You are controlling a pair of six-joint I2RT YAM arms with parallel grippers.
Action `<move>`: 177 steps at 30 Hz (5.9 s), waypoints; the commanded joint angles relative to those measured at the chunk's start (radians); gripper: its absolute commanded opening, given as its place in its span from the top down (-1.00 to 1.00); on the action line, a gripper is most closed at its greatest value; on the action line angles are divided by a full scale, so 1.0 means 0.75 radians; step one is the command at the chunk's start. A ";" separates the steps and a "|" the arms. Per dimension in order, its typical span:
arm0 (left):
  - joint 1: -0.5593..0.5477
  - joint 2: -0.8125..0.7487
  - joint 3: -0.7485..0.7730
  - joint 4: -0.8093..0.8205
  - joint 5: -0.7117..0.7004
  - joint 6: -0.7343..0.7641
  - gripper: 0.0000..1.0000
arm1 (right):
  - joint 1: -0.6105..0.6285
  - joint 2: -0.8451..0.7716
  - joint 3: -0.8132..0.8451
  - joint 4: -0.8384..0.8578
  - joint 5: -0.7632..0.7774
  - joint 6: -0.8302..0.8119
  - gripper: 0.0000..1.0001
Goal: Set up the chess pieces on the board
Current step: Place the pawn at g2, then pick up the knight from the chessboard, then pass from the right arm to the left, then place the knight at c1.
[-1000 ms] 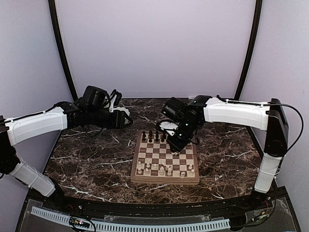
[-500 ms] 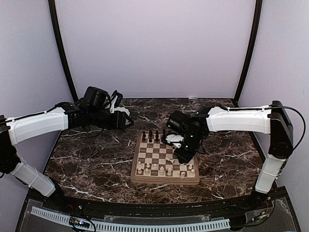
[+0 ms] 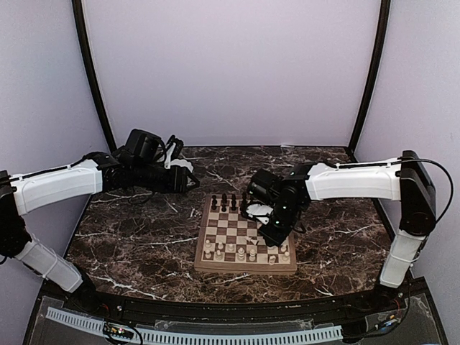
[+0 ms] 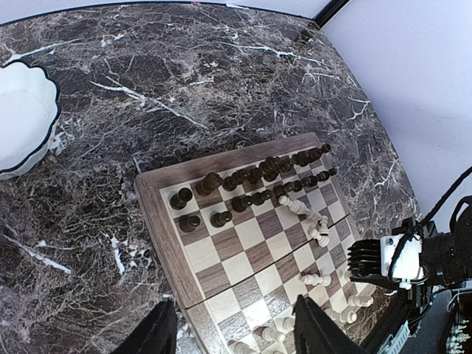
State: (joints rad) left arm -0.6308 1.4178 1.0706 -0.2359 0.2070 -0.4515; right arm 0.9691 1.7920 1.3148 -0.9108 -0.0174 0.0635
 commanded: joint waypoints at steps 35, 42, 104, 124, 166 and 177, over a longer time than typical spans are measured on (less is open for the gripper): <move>0.008 -0.010 0.011 -0.022 0.011 0.019 -0.13 | 0.027 0.130 0.187 0.038 -0.014 0.004 0.37; 0.007 -0.041 -0.003 -0.044 -0.003 0.024 -0.13 | 0.046 0.236 0.286 0.032 -0.046 -0.005 0.30; -0.014 0.218 0.048 0.392 0.882 -0.297 -0.13 | 0.063 -0.118 0.233 0.314 -0.159 -0.062 0.81; -0.084 0.308 0.068 0.357 0.989 -0.306 0.23 | 0.099 -0.148 0.231 0.374 -0.120 -0.052 0.81; -0.574 0.310 0.322 -0.454 -0.184 0.573 0.93 | -0.051 -0.595 -0.346 0.474 0.015 0.401 0.03; -0.617 0.371 0.293 -0.461 -0.312 0.404 0.94 | -0.054 -0.665 -0.396 0.410 0.210 0.539 0.03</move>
State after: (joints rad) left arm -1.0836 1.7000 1.2888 -0.5663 0.0204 -0.0902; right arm 0.9310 1.3373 1.0294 -0.5900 0.0490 0.4194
